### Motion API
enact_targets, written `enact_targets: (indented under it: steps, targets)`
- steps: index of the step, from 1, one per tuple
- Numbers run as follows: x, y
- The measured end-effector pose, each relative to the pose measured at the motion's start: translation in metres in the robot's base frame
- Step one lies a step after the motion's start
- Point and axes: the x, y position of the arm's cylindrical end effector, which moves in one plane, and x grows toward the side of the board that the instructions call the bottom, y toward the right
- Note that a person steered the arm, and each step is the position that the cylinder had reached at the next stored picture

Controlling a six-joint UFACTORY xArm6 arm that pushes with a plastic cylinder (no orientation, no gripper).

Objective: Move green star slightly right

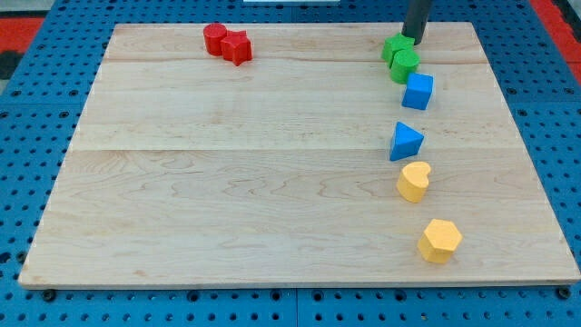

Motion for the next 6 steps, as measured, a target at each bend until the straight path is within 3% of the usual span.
enact_targets:
  steps: [1, 2, 4, 5, 6]
  targets:
    - [-0.016, 0.015]
    - [-0.041, -0.016]
    - [-0.003, -0.091]
    - [0.047, -0.092]
    - [0.045, -0.059]
